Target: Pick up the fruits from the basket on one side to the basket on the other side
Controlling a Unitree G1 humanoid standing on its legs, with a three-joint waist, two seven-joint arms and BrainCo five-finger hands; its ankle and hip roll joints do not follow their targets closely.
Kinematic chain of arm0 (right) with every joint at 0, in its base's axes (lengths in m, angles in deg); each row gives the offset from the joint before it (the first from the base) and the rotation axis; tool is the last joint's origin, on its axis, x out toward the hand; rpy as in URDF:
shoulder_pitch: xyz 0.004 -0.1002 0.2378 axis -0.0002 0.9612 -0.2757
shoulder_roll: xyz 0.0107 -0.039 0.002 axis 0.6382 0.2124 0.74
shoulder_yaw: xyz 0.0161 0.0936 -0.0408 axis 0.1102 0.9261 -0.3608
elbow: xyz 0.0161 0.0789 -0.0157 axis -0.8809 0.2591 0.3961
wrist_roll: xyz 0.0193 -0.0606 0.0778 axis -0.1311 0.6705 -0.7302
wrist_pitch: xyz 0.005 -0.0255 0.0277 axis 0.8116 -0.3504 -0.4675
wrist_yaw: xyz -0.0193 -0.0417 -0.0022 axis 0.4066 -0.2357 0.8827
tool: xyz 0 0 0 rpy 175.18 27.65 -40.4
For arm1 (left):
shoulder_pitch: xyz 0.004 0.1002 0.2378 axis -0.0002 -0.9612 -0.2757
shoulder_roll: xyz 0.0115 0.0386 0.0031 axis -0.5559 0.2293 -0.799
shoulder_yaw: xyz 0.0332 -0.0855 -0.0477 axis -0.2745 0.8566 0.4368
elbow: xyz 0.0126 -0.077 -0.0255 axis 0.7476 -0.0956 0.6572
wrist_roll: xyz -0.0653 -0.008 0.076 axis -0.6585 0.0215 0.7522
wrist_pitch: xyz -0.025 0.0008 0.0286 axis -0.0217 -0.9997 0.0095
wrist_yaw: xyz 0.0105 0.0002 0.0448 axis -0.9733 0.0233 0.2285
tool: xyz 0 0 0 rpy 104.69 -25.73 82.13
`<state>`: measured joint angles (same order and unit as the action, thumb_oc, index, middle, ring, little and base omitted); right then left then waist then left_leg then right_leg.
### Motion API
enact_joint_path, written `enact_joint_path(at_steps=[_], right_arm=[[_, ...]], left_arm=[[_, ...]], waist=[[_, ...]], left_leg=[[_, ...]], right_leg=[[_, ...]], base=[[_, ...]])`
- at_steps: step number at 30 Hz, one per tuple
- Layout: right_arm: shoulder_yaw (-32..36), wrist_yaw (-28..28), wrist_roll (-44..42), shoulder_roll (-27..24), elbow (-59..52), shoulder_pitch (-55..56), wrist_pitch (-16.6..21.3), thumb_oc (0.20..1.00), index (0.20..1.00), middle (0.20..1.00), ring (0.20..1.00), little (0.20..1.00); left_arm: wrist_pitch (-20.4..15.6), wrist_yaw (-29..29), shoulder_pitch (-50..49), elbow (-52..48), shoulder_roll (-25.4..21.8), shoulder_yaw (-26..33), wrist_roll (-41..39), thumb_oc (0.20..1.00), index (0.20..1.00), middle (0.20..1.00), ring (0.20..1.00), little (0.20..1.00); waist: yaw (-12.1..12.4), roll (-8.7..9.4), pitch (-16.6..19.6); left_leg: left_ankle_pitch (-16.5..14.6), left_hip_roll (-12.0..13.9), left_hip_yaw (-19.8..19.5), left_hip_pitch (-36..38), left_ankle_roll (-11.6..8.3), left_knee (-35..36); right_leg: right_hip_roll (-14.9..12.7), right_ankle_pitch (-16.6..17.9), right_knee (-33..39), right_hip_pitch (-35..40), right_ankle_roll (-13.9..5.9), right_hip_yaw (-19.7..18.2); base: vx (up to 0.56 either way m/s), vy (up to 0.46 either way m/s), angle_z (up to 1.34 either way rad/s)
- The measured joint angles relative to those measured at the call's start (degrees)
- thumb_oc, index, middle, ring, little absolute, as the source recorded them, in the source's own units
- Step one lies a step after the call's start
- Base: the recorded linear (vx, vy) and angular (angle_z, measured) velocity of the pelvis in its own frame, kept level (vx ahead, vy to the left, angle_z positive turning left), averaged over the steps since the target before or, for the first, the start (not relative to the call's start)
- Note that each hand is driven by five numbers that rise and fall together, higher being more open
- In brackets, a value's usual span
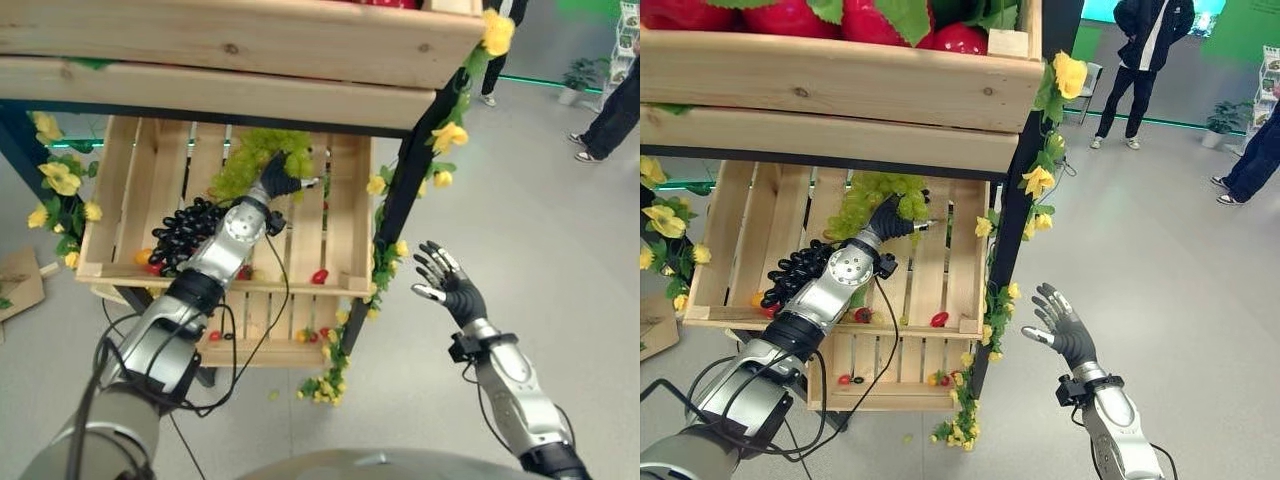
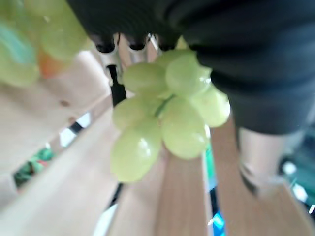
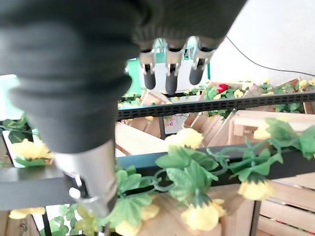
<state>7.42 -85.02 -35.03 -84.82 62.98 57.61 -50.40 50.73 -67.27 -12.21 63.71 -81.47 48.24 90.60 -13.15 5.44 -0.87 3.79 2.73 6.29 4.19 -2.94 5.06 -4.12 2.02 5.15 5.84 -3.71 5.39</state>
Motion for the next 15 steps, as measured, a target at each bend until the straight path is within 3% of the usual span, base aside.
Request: enact_joint_path(at_steps=[13,15], right_arm=[[0.03,-0.25,0.05,0.00,0.00,0.09,-0.01,1.000,1.000,1.000,1.000,1.000],[0.05,-0.44,0.10,-0.04,0.01,0.09,-0.03,1.000,1.000,1.000,1.000,1.000]], left_arm=[[1.87,2.46,0.00,1.25,-1.06,0.00,3.00,1.000,1.000,1.000,1.000,1.000],[2.17,4.55,0.28,1.34,-2.22,-2.21,7.38,1.000,1.000,1.000,1.000,1.000]], waist=[[0.32,0.11,0.70],[0.30,-0.02,0.80]], left_leg=[[0.04,0.02,-0.49,0.02,0.01,0.00],[0.05,-0.01,-0.74,0.02,0.03,0.00]], right_leg=[[-0.04,0.01,0.02,0.32,0.04,0.58],[-0.07,-0.02,0.03,0.43,0.07,0.91]], base=[[-0.01,-0.001,0.01],[-0.01,0.005,0.05]])
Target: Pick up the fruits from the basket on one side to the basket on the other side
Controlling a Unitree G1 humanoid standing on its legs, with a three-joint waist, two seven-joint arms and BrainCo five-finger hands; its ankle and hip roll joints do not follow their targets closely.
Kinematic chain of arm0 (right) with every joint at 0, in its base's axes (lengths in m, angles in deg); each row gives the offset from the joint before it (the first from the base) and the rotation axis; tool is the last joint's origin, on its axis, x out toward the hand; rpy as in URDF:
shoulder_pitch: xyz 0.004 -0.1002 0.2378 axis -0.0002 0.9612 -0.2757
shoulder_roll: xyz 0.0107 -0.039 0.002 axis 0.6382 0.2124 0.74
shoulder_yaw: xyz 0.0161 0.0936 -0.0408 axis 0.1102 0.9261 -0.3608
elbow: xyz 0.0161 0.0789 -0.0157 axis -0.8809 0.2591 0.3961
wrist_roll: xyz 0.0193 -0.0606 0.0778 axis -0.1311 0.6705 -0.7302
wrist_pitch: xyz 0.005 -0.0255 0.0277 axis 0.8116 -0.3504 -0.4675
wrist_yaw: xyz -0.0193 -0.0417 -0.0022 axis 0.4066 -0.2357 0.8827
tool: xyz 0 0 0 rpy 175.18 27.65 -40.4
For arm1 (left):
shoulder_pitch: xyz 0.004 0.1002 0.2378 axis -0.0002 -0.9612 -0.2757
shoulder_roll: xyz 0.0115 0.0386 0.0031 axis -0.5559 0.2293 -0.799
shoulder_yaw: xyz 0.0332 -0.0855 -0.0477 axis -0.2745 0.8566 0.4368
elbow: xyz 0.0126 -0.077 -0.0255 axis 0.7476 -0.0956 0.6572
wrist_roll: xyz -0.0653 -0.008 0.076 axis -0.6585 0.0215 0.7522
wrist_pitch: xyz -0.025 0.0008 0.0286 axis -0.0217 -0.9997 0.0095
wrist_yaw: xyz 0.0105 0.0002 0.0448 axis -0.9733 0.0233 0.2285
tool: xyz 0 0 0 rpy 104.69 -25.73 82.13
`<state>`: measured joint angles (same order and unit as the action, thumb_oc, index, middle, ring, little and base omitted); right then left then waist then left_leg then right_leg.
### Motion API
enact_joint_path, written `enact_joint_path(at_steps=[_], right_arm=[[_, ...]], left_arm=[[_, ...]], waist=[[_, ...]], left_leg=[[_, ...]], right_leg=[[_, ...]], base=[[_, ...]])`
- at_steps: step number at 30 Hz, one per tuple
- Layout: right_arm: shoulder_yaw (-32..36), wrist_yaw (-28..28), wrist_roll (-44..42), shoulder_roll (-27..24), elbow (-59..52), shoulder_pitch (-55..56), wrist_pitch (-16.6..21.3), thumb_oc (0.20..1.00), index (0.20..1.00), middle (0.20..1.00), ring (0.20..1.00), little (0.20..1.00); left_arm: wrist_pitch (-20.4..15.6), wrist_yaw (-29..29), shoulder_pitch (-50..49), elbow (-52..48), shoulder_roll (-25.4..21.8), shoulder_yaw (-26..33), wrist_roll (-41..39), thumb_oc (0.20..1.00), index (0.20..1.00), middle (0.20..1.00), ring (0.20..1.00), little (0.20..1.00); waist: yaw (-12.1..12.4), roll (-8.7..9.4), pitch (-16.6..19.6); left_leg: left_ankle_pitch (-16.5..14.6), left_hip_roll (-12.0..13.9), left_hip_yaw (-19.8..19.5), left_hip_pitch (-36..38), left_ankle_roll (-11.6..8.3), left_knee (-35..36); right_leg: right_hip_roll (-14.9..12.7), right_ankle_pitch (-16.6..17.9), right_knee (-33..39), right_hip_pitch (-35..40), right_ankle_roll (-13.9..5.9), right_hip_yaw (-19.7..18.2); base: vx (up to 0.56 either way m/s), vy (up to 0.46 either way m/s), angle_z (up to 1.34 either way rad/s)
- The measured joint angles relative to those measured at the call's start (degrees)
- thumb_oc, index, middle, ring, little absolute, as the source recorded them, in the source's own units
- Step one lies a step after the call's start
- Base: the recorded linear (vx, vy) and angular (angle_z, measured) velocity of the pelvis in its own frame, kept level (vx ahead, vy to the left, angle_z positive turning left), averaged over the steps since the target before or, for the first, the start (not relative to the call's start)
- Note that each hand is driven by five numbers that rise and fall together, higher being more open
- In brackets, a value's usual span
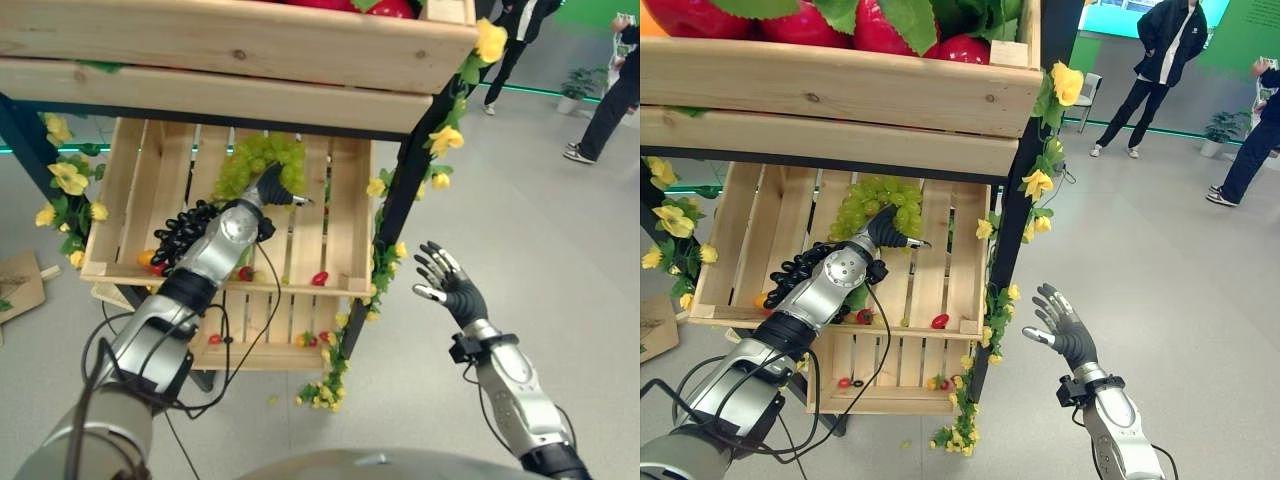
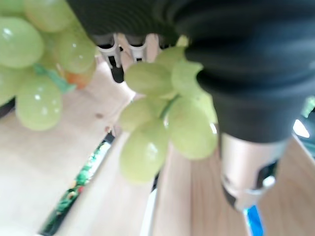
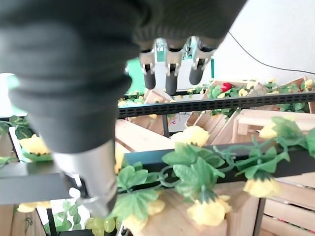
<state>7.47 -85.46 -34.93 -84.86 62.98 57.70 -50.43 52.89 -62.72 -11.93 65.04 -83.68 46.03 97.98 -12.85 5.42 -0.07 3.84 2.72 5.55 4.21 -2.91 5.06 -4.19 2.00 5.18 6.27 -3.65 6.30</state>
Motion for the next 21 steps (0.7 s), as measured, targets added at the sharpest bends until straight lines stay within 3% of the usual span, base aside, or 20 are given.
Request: enact_joint_path(at_steps=[4,8,14,21], right_arm=[[0.27,-0.41,0.02,-0.04,0.00,0.41,-0.16,1.000,1.000,1.000,1.000,1.000],[0.96,-0.83,0.03,-0.09,0.01,1.04,-0.84,1.000,1.000,1.000,1.000,1.000],[1.02,-1.70,0.03,-0.22,0.01,1.04,-1.00,1.000,1.000,1.000,1.000,1.000],[2.21,-2.75,0.03,-0.56,0.05,1.91,-1.50,1.000,1.000,1.000,1.000,1.000]], left_arm=[[1.11,5.74,1.62,0.59,-1.88,-6.67,9.39,1.000,1.000,1.000,1.000,1.000],[0.96,10.40,1.96,0.59,-2.15,-9.32,17.25,1.000,1.000,1.000,1.000,1.000],[-0.13,12.26,1.98,0.19,-2.60,-10.36,21.95,1.000,1.000,1.000,1.000,1.000],[-3.74,19.85,1.53,-9.99,-9.62,-15.28,24.56,1.000,1.000,1.000,1.000,1.000]], waist=[[0.28,-0.29,0.24],[1.14,-0.54,0.46],[1.26,-0.57,0.48],[1.94,-0.73,0.37]], left_leg=[[0.12,-0.06,-1.02,-0.42,0.02,0.00],[0.15,-0.02,-1.49,-0.81,-0.03,-0.01],[0.27,-0.08,-1.88,-0.88,0.01,0.01],[0.30,-0.15,-2.45,-1.03,-0.03,0.00]], right_leg=[[-0.02,-0.05,0.01,0.07,0.05,0.95],[0.05,-0.09,0.01,-0.05,0.12,1.60],[-0.01,-0.12,0.02,0.12,0.13,2.14],[-0.01,-0.24,0.02,0.14,0.22,2.39]], base=[[-0.03,-0.009,0.10],[-0.02,-0.009,0.09],[-0.01,-0.002,0.04],[0.00,-0.001,0.01]])
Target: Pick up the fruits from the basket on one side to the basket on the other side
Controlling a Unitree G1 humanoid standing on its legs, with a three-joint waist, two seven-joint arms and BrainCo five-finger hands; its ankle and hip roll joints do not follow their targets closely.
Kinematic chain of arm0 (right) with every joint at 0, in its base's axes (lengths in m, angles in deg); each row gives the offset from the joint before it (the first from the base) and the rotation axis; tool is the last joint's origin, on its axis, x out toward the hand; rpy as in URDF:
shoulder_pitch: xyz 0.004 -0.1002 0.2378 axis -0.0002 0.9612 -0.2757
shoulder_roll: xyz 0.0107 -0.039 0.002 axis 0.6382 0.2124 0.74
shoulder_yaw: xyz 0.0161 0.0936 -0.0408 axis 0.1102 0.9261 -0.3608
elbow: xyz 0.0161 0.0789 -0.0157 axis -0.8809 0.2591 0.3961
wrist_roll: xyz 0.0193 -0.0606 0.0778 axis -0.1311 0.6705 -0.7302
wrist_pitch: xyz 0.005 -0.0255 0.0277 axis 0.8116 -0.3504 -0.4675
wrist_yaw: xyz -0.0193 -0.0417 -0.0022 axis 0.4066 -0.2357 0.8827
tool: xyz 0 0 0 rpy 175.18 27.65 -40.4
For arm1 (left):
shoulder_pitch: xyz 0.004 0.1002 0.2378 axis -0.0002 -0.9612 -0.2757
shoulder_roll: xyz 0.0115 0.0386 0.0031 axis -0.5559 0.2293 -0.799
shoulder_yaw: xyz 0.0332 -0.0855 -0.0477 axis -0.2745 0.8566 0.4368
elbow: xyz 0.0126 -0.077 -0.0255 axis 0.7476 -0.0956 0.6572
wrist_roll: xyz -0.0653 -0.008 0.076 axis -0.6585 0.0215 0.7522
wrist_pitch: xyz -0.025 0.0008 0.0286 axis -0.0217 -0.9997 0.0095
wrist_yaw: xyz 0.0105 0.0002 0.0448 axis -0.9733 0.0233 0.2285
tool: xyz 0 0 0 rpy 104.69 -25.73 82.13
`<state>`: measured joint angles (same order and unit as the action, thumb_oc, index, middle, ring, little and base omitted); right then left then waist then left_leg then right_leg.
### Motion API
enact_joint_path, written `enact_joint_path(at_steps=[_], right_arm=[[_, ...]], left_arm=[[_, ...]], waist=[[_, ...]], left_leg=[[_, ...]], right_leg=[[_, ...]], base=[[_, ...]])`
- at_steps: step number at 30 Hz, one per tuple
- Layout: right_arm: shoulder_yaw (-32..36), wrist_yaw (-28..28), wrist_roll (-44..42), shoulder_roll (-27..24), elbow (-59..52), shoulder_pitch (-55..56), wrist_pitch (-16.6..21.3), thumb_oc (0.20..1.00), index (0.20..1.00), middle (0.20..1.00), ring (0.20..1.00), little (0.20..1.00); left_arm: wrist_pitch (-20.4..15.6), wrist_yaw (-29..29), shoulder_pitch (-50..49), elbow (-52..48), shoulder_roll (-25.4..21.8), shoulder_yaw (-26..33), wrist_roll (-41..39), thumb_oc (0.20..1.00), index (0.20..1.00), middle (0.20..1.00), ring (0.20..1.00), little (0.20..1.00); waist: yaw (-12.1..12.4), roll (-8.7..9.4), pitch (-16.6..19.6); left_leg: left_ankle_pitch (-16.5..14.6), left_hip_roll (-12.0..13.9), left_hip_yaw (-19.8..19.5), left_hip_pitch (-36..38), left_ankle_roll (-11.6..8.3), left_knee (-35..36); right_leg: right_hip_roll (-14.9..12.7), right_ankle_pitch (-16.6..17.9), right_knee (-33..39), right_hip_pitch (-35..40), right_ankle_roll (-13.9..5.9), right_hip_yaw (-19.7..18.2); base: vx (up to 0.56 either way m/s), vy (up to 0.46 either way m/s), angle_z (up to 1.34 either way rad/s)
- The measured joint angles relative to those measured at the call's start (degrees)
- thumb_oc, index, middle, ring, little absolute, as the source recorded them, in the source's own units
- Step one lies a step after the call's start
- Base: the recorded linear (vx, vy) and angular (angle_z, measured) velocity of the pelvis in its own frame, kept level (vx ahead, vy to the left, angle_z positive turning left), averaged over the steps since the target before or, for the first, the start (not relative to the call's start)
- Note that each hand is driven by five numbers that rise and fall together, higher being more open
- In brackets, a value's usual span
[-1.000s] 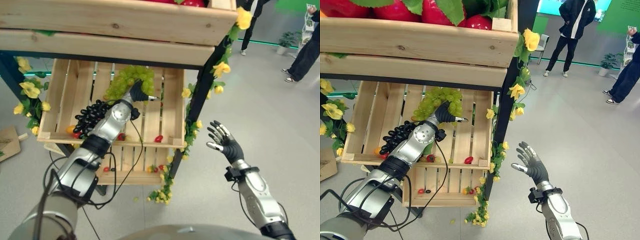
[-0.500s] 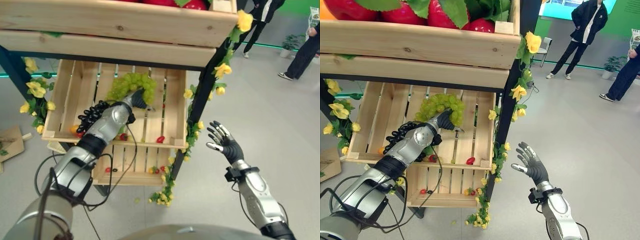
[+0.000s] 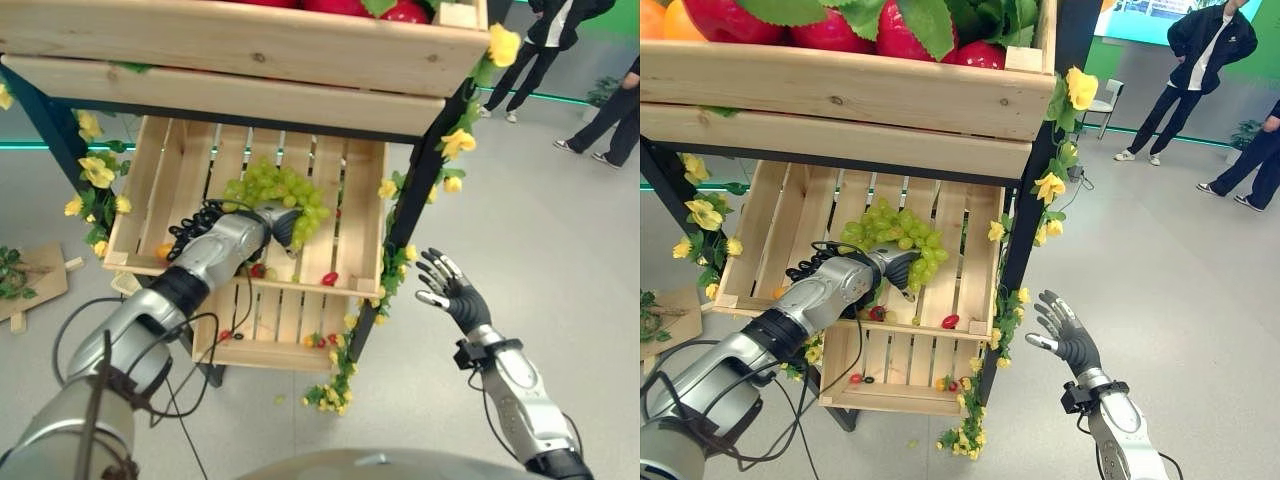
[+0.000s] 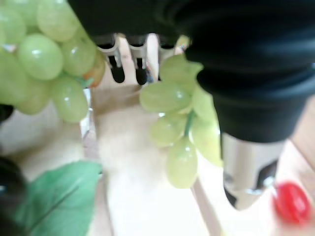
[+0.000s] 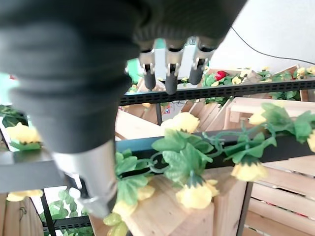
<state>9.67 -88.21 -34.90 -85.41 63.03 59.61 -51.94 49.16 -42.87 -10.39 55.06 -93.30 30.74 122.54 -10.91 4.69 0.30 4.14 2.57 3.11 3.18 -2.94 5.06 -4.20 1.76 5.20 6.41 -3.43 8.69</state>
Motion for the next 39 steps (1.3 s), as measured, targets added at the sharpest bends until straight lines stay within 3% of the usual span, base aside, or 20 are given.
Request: enact_joint_path(at_steps=[5,8,15,22,24,26,27,31,32,34,39], right_arm=[[1.20,-0.84,0.01,-0.27,0.01,1.30,-0.56,1.000,1.000,1.000,1.000,1.000],[3.06,-1.28,0.05,-0.26,0.10,2.97,-0.68,1.000,1.000,1.000,1.000,1.000],[4.84,-3.22,0.07,0.96,0.19,4.36,-1.07,1.000,1.000,1.000,1.000,1.000],[4.96,-3.87,0.14,1.18,0.32,4.39,-1.75,1.000,1.000,1.000,1.000,1.000],[4.96,-3.95,0.20,1.26,0.32,4.43,-2.01,1.000,1.000,1.000,1.000,1.000],[4.82,-3.71,0.68,0.92,0.65,4.19,-2.32,1.000,1.000,1.000,1.000,1.000],[4.42,-3.35,0.77,0.76,1.45,3.71,-2.36,1.000,1.000,1.000,1.000,1.000],[0.00,-2.40,1.31,-0.78,3.51,-1.15,-2.90,1.000,1.000,1.000,1.000,1.000],[-1.07,-2.36,1.25,-0.80,3.04,-2.51,-2.65,1.000,1.000,1.000,1.000,1.000],[-1.50,-1.83,1.20,-0.97,2.92,-2.58,-2.48,1.000,1.000,1.000,1.000,1.000],[-1.85,-1.29,1.19,-1.75,2.29,-2.50,-2.30,1.000,1.000,1.000,1.000,1.000]], left_arm=[[-1.70,3.10,-1.50,-11.94,-7.34,0.37,-3.83,1.000,1.000,1.000,1.000,1.000],[-2.80,4.56,-6.37,-24.06,-15.10,6.58,-9.32,1.000,1.000,1.000,1.000,1.000],[-4.18,5.98,-13.98,-33.89,-23.94,18.53,-14.12,1.000,1.000,1.000,1.000,1.000],[-4.17,4.82,-14.03,-34.43,-25.67,21.98,-13.76,1.000,1.000,1.000,1.000,1.000],[-4.05,2.48,-13.95,-33.69,-24.54,22.82,-13.14,1.000,1.000,1.000,1.000,1.000],[-3.77,-0.63,-12.39,-28.86,-18.11,21.89,-10.32,1.000,1.000,1.000,1.000,1.000],[-3.49,-1.53,-7.72,-20.78,-12.71,16.34,-8.13,1.000,1.000,1.000,1.000,1.000],[-2.57,-3.80,0.96,3.04,-1.48,2.46,-1.44,1.000,1.000,1.000,1.000,1.000],[-2.35,-5.50,0.87,6.31,0.70,1.64,0.68,1.000,1.000,1.000,1.000,1.000],[-2.83,-5.37,1.86,7.74,2.12,1.00,2.03,1.000,1.000,1.000,1.000,1.000],[-4.19,-3.31,2.14,0.59,0.16,-5.09,4.55,1.000,1.000,1.000,1.000,1.000]], waist=[[1.82,-0.11,-0.13],[2.57,-0.13,-0.40],[5.10,0.62,-2.30],[5.56,1.40,-2.53],[5.51,1.40,-2.54],[5.46,1.32,-2.56],[5.69,1.42,-2.49],[4.09,1.12,-2.15],[3.28,0.81,-2.03],[2.53,0.54,-1.47],[2.39,-0.45,-1.61]], left_leg=[[-0.03,0.03,-0.23,-0.05,-0.05,0.07],[-0.08,0.03,-0.30,0.02,-0.12,0.10],[-0.16,-0.04,-0.88,-0.05,-0.24,-0.02],[-0.15,-0.32,-1.56,-0.08,-0.21,-0.03],[-0.15,-0.30,-1.65,-0.08,-0.21,-0.03],[-0.08,-0.41,-1.74,-0.03,-0.14,-0.05],[0.03,-0.58,-2.07,0.04,-0.01,-0.05],[0.51,-0.96,-2.41,-0.61,0.27,-0.08],[0.52,-0.98,-2.18,-0.79,0.29,-0.08],[0.52,-1.02,-1.92,-0.60,0.29,-0.07],[0.55,-1.06,-2.33,-0.90,0.34,-0.05]], right_leg=[[0.01,-0.32,0.00,0.19,0.02,0.43],[0.01,-0.54,0.01,0.32,-0.04,0.54],[-0.02,-0.80,0.01,0.62,-0.08,1.22],[-0.15,-0.99,0.01,0.93,-0.21,1.30],[-0.06,-0.99,0.00,0.94,-0.21,1.34],[-0.08,-1.03,0.00,1.10,-0.20,1.54],[-0.08,-1.06,0.01,1.24,-0.25,1.74],[-0.37,-0.86,-0.03,1.09,-0.49,2.19],[-0.52,-0.71,-0.03,0.66,-0.53,2.09],[-0.55,-0.70,-0.03,0.85,-0.54,2.03],[-0.77,-0.77,-0.02,0.77,-0.57,2.52]], base=[[0.00,-0.001,0.03],[0.00,-0.002,0.02],[0.01,-0.005,0.07],[0.01,-0.002,0.04],[-0.02,0.005,0.02],[-0.05,0.020,0.11],[-0.04,0.021,0.14],[-0.02,0.013,0.03],[0.00,0.000,0.00],[0.00,0.002,-0.03],[0.00,-0.004,0.03]])
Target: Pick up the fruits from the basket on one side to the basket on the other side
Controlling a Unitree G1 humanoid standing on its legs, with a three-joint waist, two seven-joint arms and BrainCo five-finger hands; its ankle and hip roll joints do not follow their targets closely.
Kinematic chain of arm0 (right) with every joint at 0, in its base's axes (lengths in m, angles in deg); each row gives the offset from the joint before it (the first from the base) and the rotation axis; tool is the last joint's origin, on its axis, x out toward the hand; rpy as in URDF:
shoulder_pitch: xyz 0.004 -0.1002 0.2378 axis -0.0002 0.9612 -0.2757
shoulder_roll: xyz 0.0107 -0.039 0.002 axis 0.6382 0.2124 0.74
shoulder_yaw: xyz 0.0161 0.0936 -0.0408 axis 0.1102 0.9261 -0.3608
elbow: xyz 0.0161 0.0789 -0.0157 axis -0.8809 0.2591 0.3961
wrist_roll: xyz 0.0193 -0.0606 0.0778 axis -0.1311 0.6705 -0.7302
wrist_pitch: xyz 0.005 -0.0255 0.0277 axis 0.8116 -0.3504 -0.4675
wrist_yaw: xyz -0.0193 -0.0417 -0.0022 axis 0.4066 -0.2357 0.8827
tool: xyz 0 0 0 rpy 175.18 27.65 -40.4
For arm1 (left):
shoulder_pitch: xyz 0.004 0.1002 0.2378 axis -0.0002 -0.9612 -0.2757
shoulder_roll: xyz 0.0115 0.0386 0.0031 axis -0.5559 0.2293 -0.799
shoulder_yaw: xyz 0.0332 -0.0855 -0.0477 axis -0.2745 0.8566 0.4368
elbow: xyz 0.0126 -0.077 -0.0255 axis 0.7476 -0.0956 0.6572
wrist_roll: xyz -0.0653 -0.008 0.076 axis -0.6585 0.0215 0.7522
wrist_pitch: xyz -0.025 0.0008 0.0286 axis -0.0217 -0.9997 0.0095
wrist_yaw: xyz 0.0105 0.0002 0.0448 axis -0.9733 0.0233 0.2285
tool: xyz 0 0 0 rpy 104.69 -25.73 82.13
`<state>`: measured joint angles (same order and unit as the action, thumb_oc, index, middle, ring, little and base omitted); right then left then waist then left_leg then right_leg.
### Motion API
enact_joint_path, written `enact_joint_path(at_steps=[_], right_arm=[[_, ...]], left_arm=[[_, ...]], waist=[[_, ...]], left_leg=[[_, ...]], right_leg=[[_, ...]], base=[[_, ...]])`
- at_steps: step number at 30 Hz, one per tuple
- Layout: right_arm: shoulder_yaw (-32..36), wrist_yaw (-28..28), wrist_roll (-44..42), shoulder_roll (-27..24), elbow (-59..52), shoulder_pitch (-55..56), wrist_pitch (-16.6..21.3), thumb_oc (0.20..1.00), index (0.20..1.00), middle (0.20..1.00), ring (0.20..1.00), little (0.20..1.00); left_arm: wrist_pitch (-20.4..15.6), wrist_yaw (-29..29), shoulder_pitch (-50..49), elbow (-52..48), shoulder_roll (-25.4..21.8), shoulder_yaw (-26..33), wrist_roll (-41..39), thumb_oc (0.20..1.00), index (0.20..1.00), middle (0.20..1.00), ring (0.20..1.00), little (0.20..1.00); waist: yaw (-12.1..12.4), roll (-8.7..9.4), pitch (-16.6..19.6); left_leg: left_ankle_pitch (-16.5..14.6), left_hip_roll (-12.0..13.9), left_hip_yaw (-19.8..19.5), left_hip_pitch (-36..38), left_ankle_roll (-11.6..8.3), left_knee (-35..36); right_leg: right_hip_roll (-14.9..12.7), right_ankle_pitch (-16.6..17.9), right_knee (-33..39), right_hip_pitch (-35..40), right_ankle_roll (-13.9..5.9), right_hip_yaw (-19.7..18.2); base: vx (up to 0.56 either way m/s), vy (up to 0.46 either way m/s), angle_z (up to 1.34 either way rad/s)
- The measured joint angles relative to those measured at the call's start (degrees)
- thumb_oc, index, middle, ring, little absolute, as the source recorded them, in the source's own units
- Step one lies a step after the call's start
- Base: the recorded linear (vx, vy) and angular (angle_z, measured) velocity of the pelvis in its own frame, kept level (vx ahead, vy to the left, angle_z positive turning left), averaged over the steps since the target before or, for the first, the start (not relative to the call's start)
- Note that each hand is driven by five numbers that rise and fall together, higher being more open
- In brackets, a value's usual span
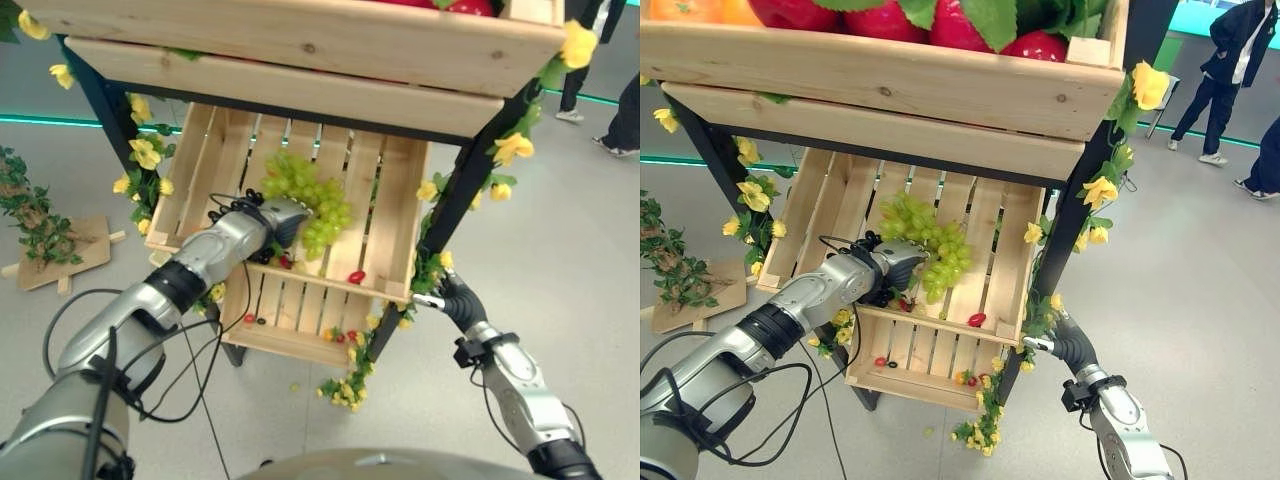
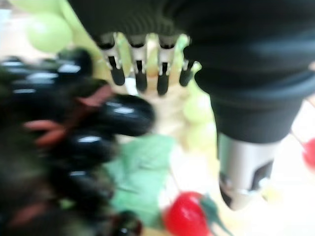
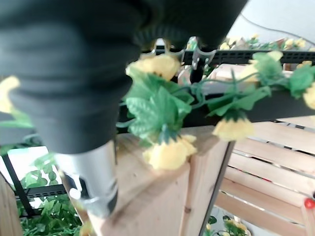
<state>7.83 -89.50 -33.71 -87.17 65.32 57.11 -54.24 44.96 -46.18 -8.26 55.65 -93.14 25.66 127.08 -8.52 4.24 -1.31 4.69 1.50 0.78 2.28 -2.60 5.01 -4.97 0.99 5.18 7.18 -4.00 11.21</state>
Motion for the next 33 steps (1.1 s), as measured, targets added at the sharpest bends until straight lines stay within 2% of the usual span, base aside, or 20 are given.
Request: enact_joint_path(at_steps=[6,10,15,20,24,27,33], right_arm=[[0.10,0.03,-0.63,-0.05,0.00,0.14,0.14,1.000,1.000,1.000,1.000,1.000],[0.27,-0.02,-0.72,-0.14,0.00,0.90,0.25,1.000,1.000,1.000,1.000,1.000],[0.13,-0.77,-0.72,-0.13,0.00,1.40,0.62,1.000,1.000,1.000,1.000,1.000],[0.34,-1.20,-0.71,-0.12,-0.01,1.97,1.36,1.000,1.000,1.000,1.000,1.000],[1.44,-1.37,-0.71,0.24,-0.04,4.01,1.55,1.000,1.000,1.000,1.000,1.000],[1.65,-1.42,-0.72,0.41,-0.04,4.70,1.72,1.000,1.000,1.000,1.000,1.000],[1.96,-1.42,-0.71,0.84,-0.01,4.82,1.72,1.000,1.000,1.000,1.000,1.000]], left_arm=[[-4.40,1.75,-0.76,-3.50,-2.36,0.03,-3.41,1.000,1.000,1.000,1.000,1.000],[-6.49,4.40,-0.58,-7.71,-8.45,-0.82,-7.40,1.000,1.000,1.000,1.000,1.000],[-6.47,5.37,-0.38,-8.99,-10.75,-0.91,-9.73,1.000,1.000,1.000,1.000,1.000],[-6.57,7.95,-0.09,-12.38,-16.49,-0.59,-15.80,1.000,1.000,1.000,1.000,1.000],[-6.63,8.19,-1.85,-16.28,-18.89,4.81,-19.98,1.000,1.000,1.000,1.000,1.000],[-6.75,6.24,-7.35,-19.72,-18.97,13.02,-23.73,1.000,1.000,1.000,1.000,1.000],[-6.41,5.63,-8.58,-20.36,-19.33,14.41,-23.74,1.000,1.000,1.000,1.000,1.000]], waist=[[-0.17,-0.56,-0.30],[-0.47,-1.17,-0.52],[-0.69,-1.37,-0.63],[-1.27,-1.42,-0.61],[-0.17,-1.41,-0.62],[0.44,-1.19,-0.50],[1.75,-0.69,-0.15]], left_leg=[[-0.02,0.05,-0.29,0.02,-0.03,0.01],[-0.07,0.12,-0.27,0.18,-0.09,0.03],[-0.11,0.17,-0.29,0.15,-0.15,0.04],[-0.17,0.30,-0.37,0.15,-0.24,0.04],[-0.20,0.28,-0.54,0.11,-0.26,0.03],[-0.22,0.31,-0.89,0.07,-0.30,0.14],[-0.21,0.29,-0.99,0.08,-0.29,0.05]], right_leg=[[-0.03,-0.15,0.02,0.06,0.06,0.26],[0.00,-0.17,0.03,0.17,0.09,0.35],[0.07,-0.23,0.03,0.13,0.17,0.37],[0.19,-0.27,0.02,0.16,0.24,0.44],[0.20,-0.29,0.03,0.13,0.25,0.50],[0.23,-0.42,0.03,0.32,0.33,0.90],[0.23,-0.43,0.04,0.48,0.35,1.03]], base=[[0.01,0.002,0.00],[0.02,0.004,-0.01],[0.02,0.006,0.00],[0.01,0.001,0.00],[0.00,0.000,0.01],[0.02,0.002,0.06],[0.01,0.003,0.02]])
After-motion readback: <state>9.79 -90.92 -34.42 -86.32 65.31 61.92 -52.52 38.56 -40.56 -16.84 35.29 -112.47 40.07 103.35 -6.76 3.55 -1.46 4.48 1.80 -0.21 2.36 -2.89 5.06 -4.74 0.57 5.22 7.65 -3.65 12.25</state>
